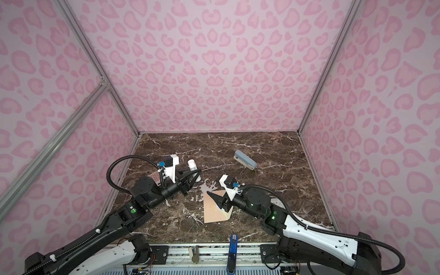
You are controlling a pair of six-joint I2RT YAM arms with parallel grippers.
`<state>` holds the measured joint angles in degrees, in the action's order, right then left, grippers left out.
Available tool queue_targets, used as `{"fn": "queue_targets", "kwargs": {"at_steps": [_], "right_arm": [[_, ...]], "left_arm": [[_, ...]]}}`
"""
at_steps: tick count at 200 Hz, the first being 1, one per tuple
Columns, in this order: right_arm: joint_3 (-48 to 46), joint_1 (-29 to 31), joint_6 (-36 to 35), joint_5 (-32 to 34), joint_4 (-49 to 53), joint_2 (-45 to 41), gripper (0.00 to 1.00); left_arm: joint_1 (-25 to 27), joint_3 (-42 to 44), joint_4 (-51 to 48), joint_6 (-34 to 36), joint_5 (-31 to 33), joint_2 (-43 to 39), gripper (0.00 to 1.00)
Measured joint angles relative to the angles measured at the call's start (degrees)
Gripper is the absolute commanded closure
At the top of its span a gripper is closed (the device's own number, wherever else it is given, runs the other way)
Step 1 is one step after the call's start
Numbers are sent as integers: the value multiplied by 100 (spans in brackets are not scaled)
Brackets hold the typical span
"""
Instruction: Place the letter into the envelope and seal it
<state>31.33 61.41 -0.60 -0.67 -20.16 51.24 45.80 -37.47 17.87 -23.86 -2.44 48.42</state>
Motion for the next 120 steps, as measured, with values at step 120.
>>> {"fn": "queue_targets", "kwargs": {"at_steps": [120], "right_arm": [[216, 905, -1276, 3012, -2811, 2111, 37]], "left_arm": [[614, -195, 925, -590, 1491, 927, 96]]}}
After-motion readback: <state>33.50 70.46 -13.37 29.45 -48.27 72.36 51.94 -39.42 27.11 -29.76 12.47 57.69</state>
